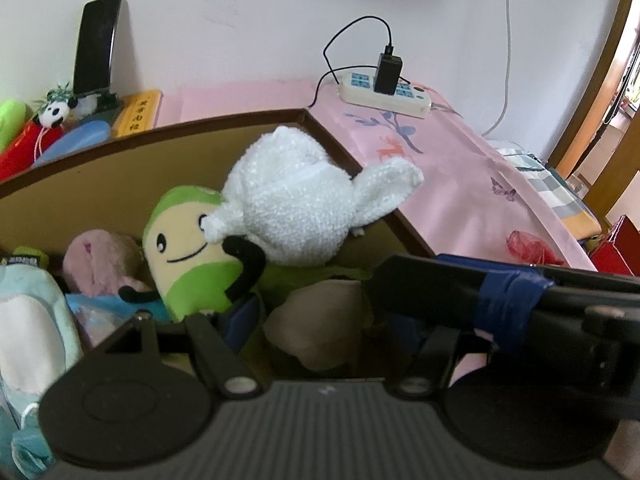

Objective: Organize soft objects
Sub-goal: 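Withdraw the open right gripper from the box, then move the right gripper to the yellow fuzzy plush on the sheet, then grasp the yellow fuzzy plush with the right gripper, then lift the yellow plush and carry it toward the box, then lower the yellow plush into the box and open the right gripper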

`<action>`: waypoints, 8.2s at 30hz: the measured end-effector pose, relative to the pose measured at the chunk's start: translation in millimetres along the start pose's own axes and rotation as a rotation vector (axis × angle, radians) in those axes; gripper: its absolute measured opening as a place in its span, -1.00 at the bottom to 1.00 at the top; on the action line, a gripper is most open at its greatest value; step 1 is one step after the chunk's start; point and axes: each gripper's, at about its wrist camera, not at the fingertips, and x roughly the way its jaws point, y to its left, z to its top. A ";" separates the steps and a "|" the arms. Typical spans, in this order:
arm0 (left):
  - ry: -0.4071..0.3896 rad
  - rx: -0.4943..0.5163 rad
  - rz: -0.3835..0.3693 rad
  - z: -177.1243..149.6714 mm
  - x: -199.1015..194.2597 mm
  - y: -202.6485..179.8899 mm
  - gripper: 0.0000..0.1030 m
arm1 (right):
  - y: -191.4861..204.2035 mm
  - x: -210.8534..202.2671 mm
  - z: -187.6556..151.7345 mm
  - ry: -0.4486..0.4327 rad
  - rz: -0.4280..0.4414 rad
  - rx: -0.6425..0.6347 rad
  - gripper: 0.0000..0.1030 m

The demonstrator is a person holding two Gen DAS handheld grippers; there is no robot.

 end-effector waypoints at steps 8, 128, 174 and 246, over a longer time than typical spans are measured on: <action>0.018 -0.008 0.077 3.4 -6.2 -2.8 0.34 | 1.7 -5.8 -0.4 -0.017 0.000 -0.008 -0.54; 0.137 0.409 -0.216 -73.7 31.3 -224.2 -0.25 | -173.1 -112.9 -54.9 0.128 -0.172 0.406 -0.44; -0.176 0.166 -0.073 -42.4 -102.9 -63.0 -0.25 | 14.5 -51.1 -10.1 0.035 0.042 0.040 -0.42; -0.030 0.020 0.123 -12.4 -38.8 24.6 0.20 | 38.9 11.8 -11.4 0.008 -0.068 -0.045 -0.44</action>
